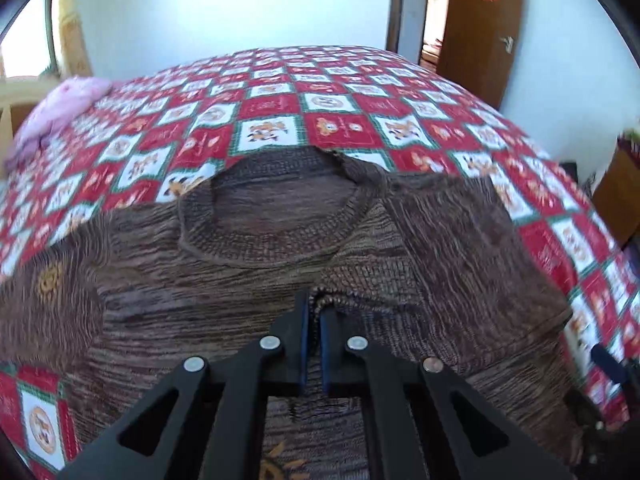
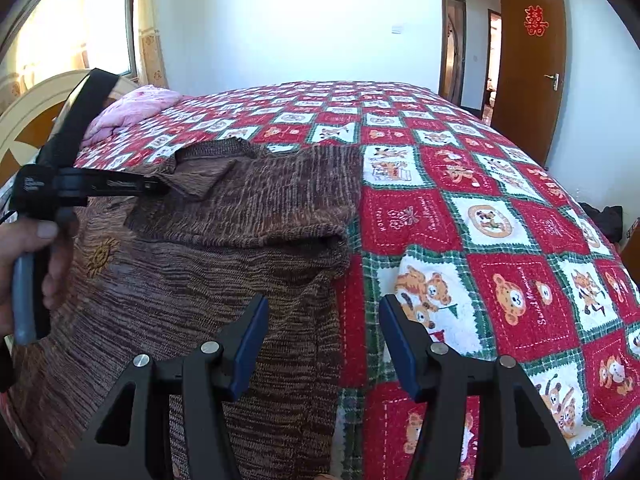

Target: Fold small clothes

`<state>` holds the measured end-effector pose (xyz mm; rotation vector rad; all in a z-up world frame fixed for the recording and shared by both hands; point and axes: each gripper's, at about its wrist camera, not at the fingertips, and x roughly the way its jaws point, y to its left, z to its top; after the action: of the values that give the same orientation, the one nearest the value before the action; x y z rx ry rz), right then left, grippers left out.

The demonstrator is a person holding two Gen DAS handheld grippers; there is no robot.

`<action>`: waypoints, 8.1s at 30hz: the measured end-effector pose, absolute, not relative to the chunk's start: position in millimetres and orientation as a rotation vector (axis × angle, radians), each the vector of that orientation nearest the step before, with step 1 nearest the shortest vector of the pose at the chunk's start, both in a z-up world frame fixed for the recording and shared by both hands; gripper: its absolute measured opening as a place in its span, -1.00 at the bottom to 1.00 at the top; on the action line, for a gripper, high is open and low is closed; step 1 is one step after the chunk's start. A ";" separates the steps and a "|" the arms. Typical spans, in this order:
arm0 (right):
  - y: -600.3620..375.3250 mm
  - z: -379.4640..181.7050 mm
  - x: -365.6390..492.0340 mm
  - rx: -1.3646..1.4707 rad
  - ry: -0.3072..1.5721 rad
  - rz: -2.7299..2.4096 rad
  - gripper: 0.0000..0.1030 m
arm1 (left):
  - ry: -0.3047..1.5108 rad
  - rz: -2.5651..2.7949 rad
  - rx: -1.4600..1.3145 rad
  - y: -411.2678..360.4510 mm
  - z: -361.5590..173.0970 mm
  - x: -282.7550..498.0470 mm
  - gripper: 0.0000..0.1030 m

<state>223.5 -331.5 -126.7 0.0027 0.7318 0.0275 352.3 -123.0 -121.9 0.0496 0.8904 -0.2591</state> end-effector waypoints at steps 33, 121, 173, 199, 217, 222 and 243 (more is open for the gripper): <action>-318.2 -83.6 251.7 0.073 0.713 0.163 0.13 | 0.843 -0.007 0.105 -87.7 -139.2 344.3 0.61; -266.0 -122.2 273.4 -0.249 0.604 0.055 0.14 | 0.742 0.338 -0.619 258.1 -120.9 343.4 -0.85; -273.6 -120.2 275.0 -0.110 0.610 0.156 0.14 | 0.800 0.219 0.212 47.3 -158.2 351.2 0.62; -209.0 -118.7 411.8 -0.086 0.847 -0.106 0.14 | 0.814 0.070 -0.092 85.9 -170.4 349.8 0.95; -187.5 -139.2 349.9 0.164 0.940 0.238 -1.00 | 0.792 0.052 -0.121 89.7 -168.9 346.1 0.97; -185.0 -128.4 329.4 0.081 0.904 0.261 -1.00 | 0.774 0.029 -0.155 94.3 -168.2 344.1 0.99; -179.4 -128.4 328.6 0.070 0.870 0.330 -0.95 | 0.702 0.032 -0.125 85.3 -142.1 338.5 1.00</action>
<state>328.6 -179.4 -128.4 0.0699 0.8703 0.3297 338.5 85.3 -142.1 -0.1246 0.7021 0.0317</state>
